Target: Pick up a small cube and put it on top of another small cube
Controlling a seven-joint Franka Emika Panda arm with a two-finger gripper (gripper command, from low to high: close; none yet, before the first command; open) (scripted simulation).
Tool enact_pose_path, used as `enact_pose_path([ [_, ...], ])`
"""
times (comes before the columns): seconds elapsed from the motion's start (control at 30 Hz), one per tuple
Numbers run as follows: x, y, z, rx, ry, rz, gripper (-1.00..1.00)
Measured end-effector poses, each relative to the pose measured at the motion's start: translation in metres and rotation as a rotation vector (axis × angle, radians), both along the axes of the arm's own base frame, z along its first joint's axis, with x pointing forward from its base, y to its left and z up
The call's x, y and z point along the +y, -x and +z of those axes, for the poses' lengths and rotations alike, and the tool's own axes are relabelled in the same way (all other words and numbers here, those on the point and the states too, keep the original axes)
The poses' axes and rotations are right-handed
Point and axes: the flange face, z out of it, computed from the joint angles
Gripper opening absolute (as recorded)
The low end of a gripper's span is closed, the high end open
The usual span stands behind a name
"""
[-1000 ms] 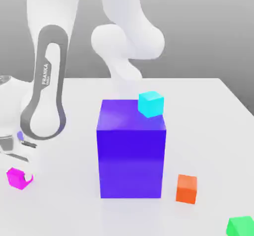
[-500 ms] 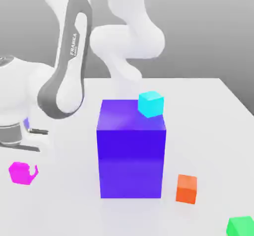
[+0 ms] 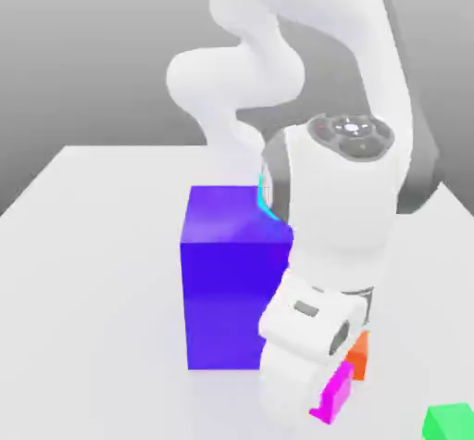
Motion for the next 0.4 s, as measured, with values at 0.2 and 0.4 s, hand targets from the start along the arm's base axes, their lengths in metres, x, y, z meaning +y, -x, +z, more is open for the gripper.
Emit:
enact_pose_path([
  [0.2,0.05,0.004,-0.023,-0.003,0.002,0.138,1.0],
  [0.4,0.093,0.008,0.006,-0.008,0.002,0.256,1.0],
])
